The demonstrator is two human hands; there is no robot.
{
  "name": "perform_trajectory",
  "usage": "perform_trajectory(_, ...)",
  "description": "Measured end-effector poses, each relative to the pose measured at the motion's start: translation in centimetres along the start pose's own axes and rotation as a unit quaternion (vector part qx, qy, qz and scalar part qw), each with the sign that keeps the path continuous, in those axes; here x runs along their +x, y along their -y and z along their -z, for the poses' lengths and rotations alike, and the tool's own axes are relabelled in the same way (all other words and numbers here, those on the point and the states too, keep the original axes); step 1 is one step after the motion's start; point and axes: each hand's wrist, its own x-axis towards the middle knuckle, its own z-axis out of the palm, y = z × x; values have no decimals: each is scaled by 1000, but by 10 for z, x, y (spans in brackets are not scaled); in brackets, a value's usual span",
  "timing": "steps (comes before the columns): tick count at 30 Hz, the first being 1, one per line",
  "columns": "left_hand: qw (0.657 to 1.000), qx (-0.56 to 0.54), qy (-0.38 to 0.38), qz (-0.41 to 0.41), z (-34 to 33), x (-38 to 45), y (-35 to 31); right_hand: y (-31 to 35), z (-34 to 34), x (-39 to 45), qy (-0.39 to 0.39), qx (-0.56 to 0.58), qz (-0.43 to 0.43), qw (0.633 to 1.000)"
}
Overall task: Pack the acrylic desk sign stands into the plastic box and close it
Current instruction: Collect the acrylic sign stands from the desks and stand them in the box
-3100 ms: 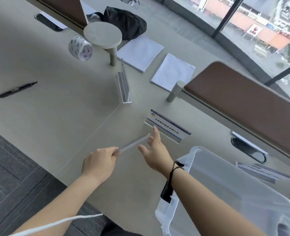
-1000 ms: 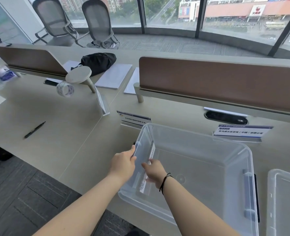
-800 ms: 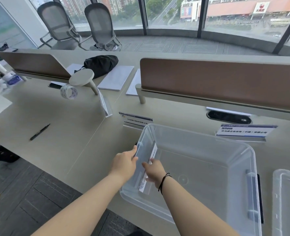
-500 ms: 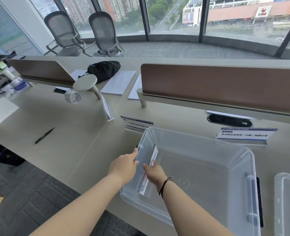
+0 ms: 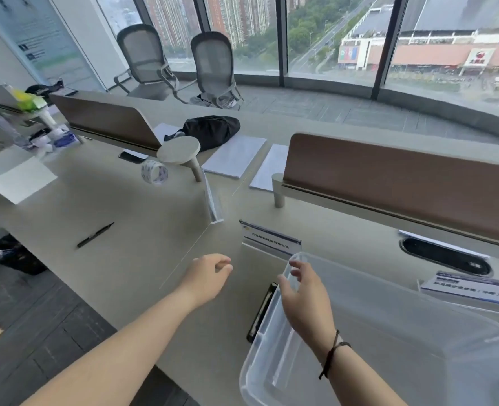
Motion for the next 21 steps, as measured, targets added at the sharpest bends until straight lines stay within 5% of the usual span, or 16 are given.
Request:
perform_trajectory(8, 996, -15, -61, 70, 48, 164, 32, 59, -63, 68, -23, -64, 6, 998)
perform_trajectory(21, 993, 21, 6, 120, 26, 320, 62, 96, -151, 161, 19, -136, -30, 990)
